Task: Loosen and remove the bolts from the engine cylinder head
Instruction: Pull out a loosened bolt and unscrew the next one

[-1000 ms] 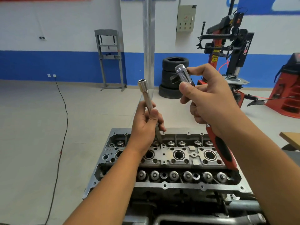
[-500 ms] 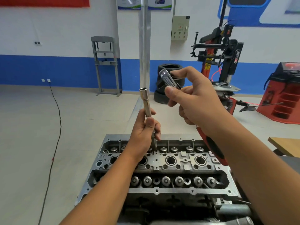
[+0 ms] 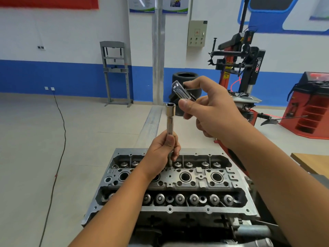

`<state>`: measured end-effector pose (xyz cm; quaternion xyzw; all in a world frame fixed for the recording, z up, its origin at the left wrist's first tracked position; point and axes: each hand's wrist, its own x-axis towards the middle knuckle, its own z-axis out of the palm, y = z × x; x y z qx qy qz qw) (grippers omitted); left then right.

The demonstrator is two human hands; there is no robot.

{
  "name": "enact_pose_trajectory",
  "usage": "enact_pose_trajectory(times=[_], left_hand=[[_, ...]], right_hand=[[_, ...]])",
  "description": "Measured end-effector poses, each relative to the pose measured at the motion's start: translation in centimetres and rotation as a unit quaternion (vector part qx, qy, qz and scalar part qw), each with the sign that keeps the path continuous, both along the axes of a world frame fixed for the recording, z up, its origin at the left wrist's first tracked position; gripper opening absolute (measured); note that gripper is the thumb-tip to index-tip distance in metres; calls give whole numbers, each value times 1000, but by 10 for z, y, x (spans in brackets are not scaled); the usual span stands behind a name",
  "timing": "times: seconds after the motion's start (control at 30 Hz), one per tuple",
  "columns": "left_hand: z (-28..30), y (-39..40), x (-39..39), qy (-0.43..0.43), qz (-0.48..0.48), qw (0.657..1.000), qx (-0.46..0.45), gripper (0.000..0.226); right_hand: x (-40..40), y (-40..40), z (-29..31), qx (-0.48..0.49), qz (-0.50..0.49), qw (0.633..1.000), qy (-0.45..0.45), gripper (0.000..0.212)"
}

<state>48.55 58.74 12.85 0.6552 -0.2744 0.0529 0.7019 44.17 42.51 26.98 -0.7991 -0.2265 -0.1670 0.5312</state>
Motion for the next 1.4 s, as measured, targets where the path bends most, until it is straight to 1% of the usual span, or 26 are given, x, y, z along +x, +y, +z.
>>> enact_pose_trajectory(times=[0.13,0.23,0.37,0.47,0.57,0.63,0.77,0.83,0.93,1.0,1.07,1.13,1.23,1.27,1.33,1.4], left_hand=[[-1,0,-1,12,-7,1000,1,55],[-3,1,0,17,-9,1000,11,57],[-6,1,3,23,-9,999,24,57],[-8,1,5,21,-12,999,22,56],[-9,1,5,20,-14,999,20,56],[-8,0,4,20,-16,1000,18,57],[-6,-3,1,7,-1,1000,22,66],[-5,-5,-1,-1,12,1000,26,63],[-4,-7,-4,-7,36,999,22,53],[-3,-9,-7,-7,55,998,19,45],[-2,-13,-9,-10,79,996,24,36],[-1,-16,-12,-9,109,994,25,33],[1,-19,-12,-1,145,989,12,37],[0,-19,-12,1,156,988,12,40],[-3,-17,-13,-3,168,986,16,37],[2,-13,-14,-21,168,985,26,30]], right_hand=[[2,-1,3,-95,-6,995,-13,27],[4,-4,8,-144,-19,989,-21,24],[3,-10,24,-221,-22,974,-35,23],[-1,-9,43,-305,-18,952,-32,23],[-3,-2,60,-388,-23,920,-44,28],[-5,1,69,-426,-24,903,-49,29],[-10,7,85,-493,-37,868,-46,24],[-12,9,89,-510,-46,858,-37,25],[-13,12,87,-518,-53,853,-39,28],[-14,12,83,-515,-62,853,-47,26],[-17,12,76,-508,-78,856,-53,22],[-17,15,67,-496,-90,862,-49,23],[-17,25,51,-461,-100,881,-26,22],[-18,28,46,-454,-107,884,-30,20],[-22,33,38,-448,-132,882,-61,18],[-26,37,28,-466,-179,857,-124,26]])
